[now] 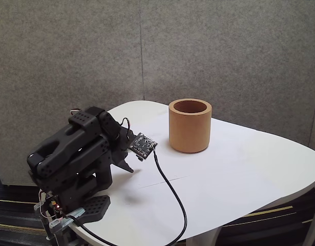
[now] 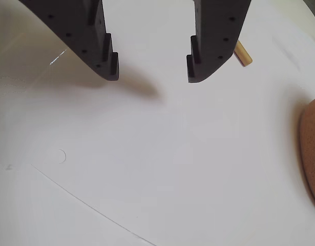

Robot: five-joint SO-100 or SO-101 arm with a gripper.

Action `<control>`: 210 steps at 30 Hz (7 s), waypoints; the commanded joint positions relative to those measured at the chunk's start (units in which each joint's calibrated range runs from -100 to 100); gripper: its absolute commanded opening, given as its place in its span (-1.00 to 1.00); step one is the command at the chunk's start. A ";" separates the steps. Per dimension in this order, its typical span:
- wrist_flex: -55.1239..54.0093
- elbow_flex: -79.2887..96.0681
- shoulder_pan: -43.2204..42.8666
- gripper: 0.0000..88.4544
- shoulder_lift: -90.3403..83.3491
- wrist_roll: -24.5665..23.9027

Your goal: Grab the pen and put it in the pen holder.

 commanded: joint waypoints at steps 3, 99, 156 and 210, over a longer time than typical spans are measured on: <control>0.25 -0.36 -0.24 -0.59 -0.08 0.25; 3.47 -82.40 -23.74 -0.29 95.73 -6.80; 3.39 -80.60 -23.23 -0.94 106.06 -7.33; 5.34 -126.81 -9.25 -0.99 93.04 3.25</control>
